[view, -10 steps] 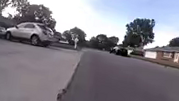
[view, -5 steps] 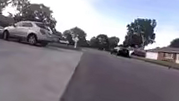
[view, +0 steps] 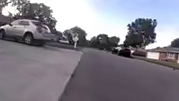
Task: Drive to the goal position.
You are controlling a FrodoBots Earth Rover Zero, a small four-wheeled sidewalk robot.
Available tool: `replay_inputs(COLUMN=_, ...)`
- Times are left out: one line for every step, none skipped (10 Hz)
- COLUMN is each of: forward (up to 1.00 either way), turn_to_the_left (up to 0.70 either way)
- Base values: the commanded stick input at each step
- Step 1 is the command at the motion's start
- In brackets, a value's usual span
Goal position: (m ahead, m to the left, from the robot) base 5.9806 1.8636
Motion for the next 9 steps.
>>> replay_inputs(forward=0.98, turn_to_the_left=0.0)
replay_inputs(forward=0.98, turn_to_the_left=0.0)
replay_inputs(forward=0.98, turn_to_the_left=0.0)
replay_inputs(forward=0.98, turn_to_the_left=0.0)
replay_inputs(forward=0.98, turn_to_the_left=0.0)
replay_inputs(forward=0.98, turn_to_the_left=0.0)
replay_inputs(forward=0.98, turn_to_the_left=0.0)
replay_inputs(forward=0.98, turn_to_the_left=0.0)
replay_inputs(forward=0.98, turn_to_the_left=0.0)
